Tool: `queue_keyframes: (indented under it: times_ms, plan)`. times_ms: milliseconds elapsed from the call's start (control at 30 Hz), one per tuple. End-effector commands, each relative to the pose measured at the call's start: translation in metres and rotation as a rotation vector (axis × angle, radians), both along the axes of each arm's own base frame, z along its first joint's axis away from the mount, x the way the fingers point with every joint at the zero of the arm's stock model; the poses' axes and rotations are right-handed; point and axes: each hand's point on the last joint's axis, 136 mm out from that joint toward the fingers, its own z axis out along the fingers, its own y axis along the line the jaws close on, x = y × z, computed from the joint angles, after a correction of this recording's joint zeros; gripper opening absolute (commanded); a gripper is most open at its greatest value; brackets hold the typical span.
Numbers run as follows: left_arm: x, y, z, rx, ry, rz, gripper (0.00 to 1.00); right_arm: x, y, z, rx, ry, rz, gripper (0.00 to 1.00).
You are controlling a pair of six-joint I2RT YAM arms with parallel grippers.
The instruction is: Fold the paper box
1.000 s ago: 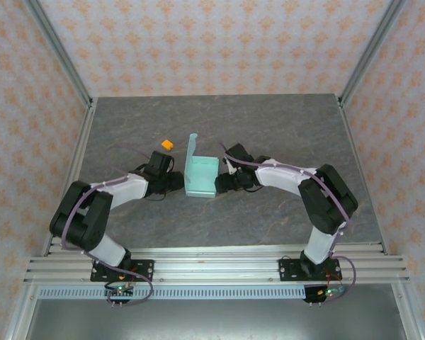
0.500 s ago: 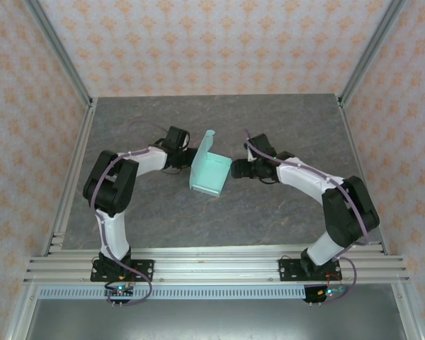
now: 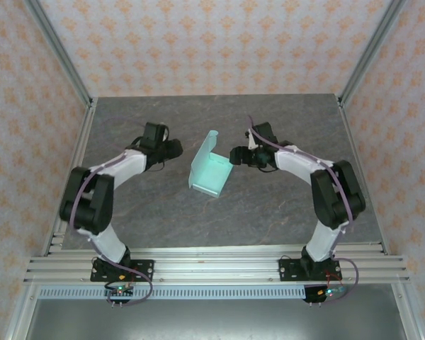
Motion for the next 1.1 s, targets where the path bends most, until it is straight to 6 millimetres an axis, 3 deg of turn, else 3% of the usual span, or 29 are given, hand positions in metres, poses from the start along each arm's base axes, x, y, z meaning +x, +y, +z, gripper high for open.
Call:
queue_keyframes:
  times_ms: [0, 167, 533, 800, 933, 1067]
  plan:
    - [-0.034, 0.011, -0.014, 0.007, 0.019, 0.063, 0.5, 0.015, 0.026, 0.003, 0.087, -0.01, 0.071, 0.74]
    - [-0.087, 0.009, -0.043, -0.035, 0.097, 0.042, 0.51, 0.019, 0.047, -0.003, 0.132, -0.004, 0.14, 0.69]
    - [-0.158, -0.007, -0.067, -0.038, 0.195, -0.04, 0.5, -0.018, 0.063, -0.008, 0.151, 0.031, 0.231, 0.59]
    - [-0.166, -0.014, -0.073, -0.086, 0.203, -0.042, 0.4, -0.056, 0.079, -0.005, 0.189, 0.034, 0.261, 0.58]
    - [-0.154, -0.018, -0.07, -0.104, 0.175, -0.031, 0.37, -0.071, 0.083, -0.001, 0.243, 0.029, 0.251, 0.64]
    - [-0.135, -0.026, -0.064, -0.137, 0.133, -0.018, 0.33, -0.077, 0.072, 0.002, 0.224, -0.003, 0.229, 0.68]
